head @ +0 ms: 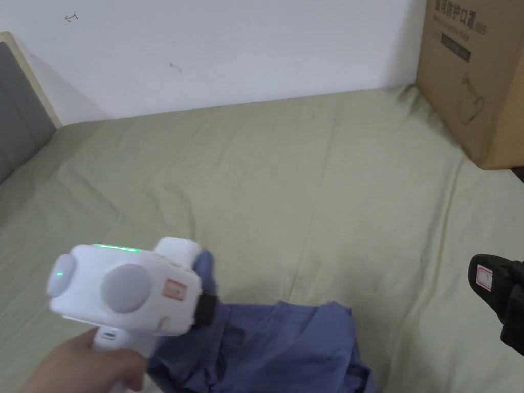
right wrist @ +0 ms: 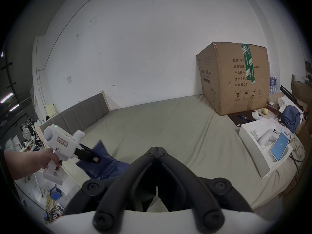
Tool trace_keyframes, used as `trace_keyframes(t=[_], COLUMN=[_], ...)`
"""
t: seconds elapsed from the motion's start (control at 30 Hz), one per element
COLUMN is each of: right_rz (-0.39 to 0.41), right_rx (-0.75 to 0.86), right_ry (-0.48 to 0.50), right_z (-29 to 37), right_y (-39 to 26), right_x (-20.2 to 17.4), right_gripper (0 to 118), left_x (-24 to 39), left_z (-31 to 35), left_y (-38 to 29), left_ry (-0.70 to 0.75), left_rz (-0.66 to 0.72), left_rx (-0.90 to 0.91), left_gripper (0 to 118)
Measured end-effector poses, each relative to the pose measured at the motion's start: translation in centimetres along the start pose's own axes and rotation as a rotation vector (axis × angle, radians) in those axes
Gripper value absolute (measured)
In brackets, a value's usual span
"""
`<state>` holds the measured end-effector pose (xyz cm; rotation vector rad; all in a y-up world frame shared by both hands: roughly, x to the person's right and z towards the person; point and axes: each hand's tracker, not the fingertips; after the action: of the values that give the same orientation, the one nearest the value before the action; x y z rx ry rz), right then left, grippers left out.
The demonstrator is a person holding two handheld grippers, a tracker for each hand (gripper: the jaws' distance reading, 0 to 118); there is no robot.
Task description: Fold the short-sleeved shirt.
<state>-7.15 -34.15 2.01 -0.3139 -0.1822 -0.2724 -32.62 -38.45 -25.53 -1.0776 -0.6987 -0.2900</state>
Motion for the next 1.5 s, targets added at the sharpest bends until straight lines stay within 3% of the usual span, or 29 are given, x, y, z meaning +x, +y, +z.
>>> trace_keyframes(t=[0.1,0.13,0.17,0.2,0.23,0.27,0.33,0.43,0.53,0.6,0.63,0.67,0.7,0.73,0.87,1.0,1.17,1.27,1.33,1.5], right_rz=[0.006,0.01,0.015,0.016,0.015,0.011,-0.002,-0.012,-0.025,-0.039,-0.041,-0.041,-0.04,-0.039,-0.039,-0.043,-0.049,-0.078,-0.094,-0.061], right_rx=[-0.002,-0.001,-0.002,-0.001,-0.002,-0.006,-0.015,-0.008,-0.014,-0.016,-0.016,-0.015,-0.015,-0.016,-0.023,-0.043,-0.041,-0.034,-0.011,0.104], right_ry=[-0.011,-0.018,-0.024,-0.031,-0.036,-0.04,-0.051,-0.043,-0.042,-0.035,-0.034,-0.033,-0.032,-0.031,-0.033,-0.045,-0.037,-0.019,0.0,0.027], right_z=[0.6,0.8,1.0,1.2,1.3,1.5,1.7,2.0,1.7,1.6,1.6,1.5,1.5,1.5,1.7,2.0,2.3,2.8,3.4,5.2], right_y=[0.1,0.1,0.2,0.3,0.3,0.4,0.3,0.2,0.3,0.1,0.1,0.0,0.0,-0.1,-0.1,0.2,0.6,1.0,1.6,3.8], right_x=[0.4,0.6,0.8,0.9,1.1,1.3,1.8,2.3,2.6,2.6,2.6,2.6,2.6,2.6,2.7,2.8,2.7,2.8,2.8,1.6], right_gripper=[0,0,0,0,0,0,0,0,0,0,0,0,0,0,0,0,0,0,0,0], left_x=[4.6,5.9,6.8,7.8,8.4,8.7,9.1,7.1,5.2,4.4,4.3,4.4,4.9,5.5,8.4,11.1,12.3,12.5,12.3,10.2], left_z=[-3.1,-4.4,-5.6,-6.7,-7.7,-8.7,-8.9,-6.4,-4.0,-3.5,-3.4,-3.6,-4.0,-4.8,-8.8,-13.5,-14.4,-10.1,-5.3,7.6], left_y=[1.0,1.2,1.5,1.8,2.0,2.0,2.1,3.0,3.3,2.9,2.6,2.1,1.7,1.3,-0.4,-1.8,-1.6,-1.9,-1.8,-3.6], left_ry=[-0.177,-0.239,-0.289,-0.347,-0.396,-0.405,-0.428,-0.412,-0.307,-0.308,-0.311,-0.317,-0.315,-0.287,-0.381,-0.3,-0.497,-0.495,-0.446,-0.173], left_rz=[0.005,0.037,0.064,0.093,0.106,0.109,0.12,0.13,0.155,0.163,0.161,0.16,0.154,0.143,0.134,0.12,0.269,0.277,0.192,0.076], left_rx=[-0.065,-0.093,-0.11,-0.143,-0.19,-0.213,-0.229,-0.13,-0.063,-0.072,-0.07,-0.062,-0.058,-0.078,-0.178,-0.284,-0.218,0.022,0.238,0.718], left_gripper=[8,18,38,69,69,79,117,117,118,115,102,68,21,0,0,0,0,0,0,0])
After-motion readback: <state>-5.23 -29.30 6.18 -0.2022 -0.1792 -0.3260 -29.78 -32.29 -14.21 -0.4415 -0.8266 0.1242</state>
